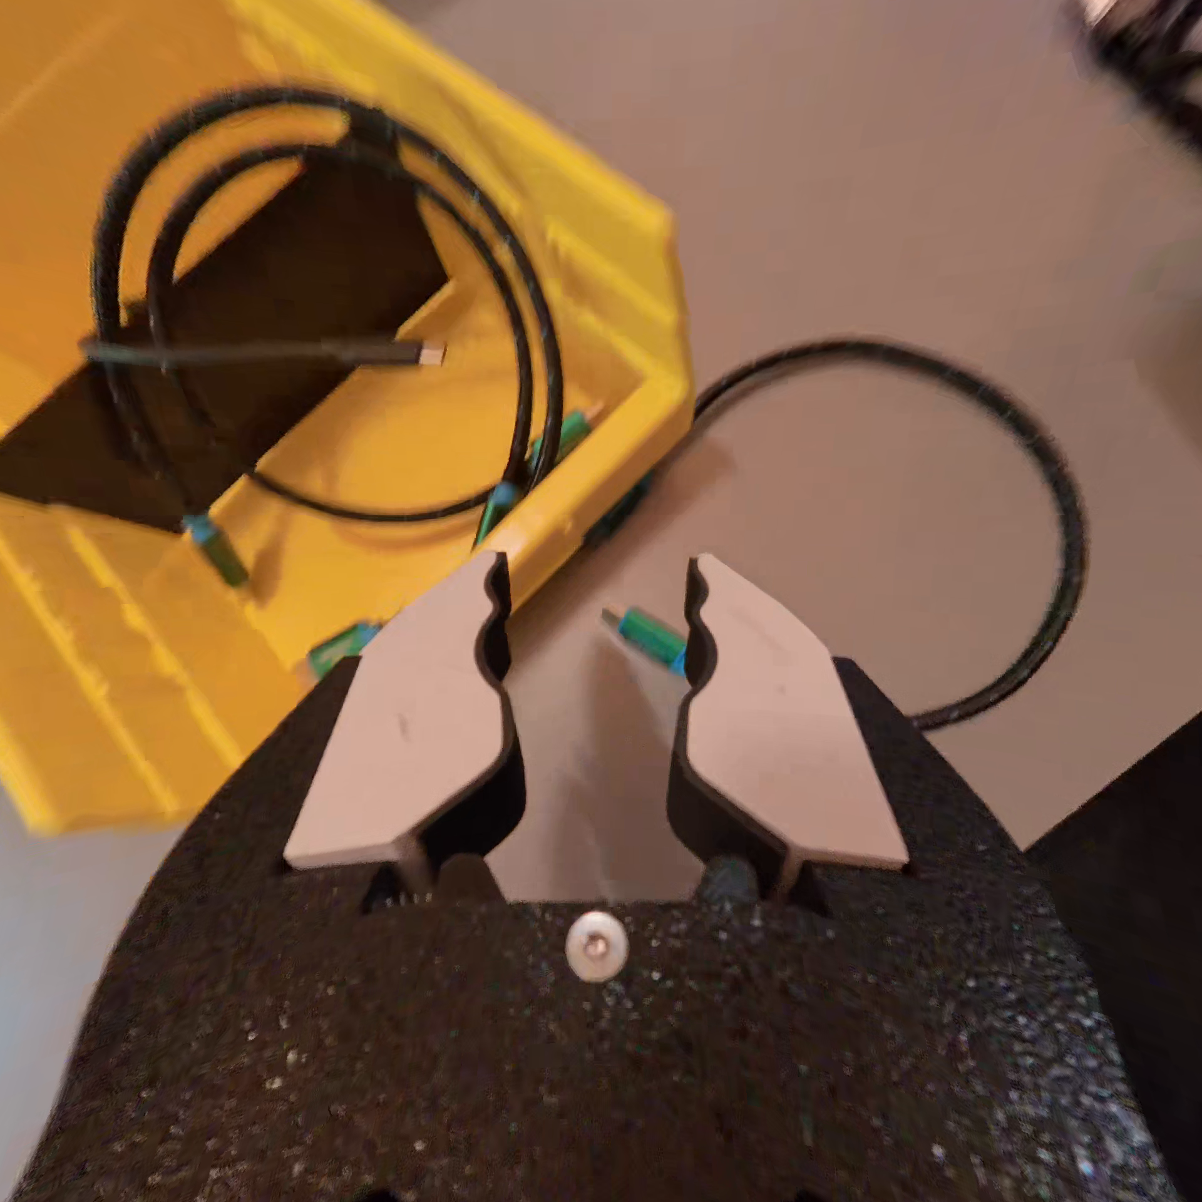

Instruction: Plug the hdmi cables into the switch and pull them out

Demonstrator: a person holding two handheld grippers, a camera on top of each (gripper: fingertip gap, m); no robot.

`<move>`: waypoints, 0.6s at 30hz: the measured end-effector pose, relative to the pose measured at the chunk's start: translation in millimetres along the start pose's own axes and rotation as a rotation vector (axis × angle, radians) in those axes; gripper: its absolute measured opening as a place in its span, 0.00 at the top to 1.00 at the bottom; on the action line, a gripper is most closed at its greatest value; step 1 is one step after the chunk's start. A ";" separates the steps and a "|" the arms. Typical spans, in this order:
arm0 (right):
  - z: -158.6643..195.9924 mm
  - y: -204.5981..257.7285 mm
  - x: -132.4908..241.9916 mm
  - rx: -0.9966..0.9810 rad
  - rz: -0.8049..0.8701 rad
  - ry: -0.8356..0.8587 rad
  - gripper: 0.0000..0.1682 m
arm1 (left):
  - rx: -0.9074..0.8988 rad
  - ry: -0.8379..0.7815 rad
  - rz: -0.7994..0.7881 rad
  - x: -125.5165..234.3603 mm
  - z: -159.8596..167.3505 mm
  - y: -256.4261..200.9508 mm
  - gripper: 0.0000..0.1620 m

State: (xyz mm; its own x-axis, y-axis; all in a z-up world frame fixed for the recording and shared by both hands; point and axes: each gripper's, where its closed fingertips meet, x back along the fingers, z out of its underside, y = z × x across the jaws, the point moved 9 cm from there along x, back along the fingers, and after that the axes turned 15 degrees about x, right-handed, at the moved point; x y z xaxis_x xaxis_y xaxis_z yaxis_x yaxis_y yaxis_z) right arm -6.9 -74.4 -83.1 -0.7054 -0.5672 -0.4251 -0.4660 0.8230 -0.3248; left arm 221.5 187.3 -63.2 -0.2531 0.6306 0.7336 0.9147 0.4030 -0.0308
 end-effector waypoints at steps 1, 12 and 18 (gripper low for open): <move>0.1 0.0 -0.2 -0.001 -0.003 0.001 0.86 | 0.002 0.054 -0.036 1.6 3.8 2.4 0.69; -1.0 1.8 1.7 0.011 -0.013 -0.019 0.87 | 0.101 0.435 0.020 -33.8 31.8 -18.4 0.72; -0.7 0.9 1.2 0.000 -0.018 -0.016 0.87 | -0.044 0.364 0.057 -47.0 22.8 -39.5 0.82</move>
State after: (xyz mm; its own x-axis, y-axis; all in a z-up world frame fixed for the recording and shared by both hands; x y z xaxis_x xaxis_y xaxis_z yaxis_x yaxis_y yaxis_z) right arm -8.6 -74.4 -83.4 -0.6881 -0.5823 -0.4330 -0.4783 0.8127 -0.3327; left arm 190.0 156.9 -112.0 -0.0794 0.3706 0.9254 0.9389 0.3396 -0.0554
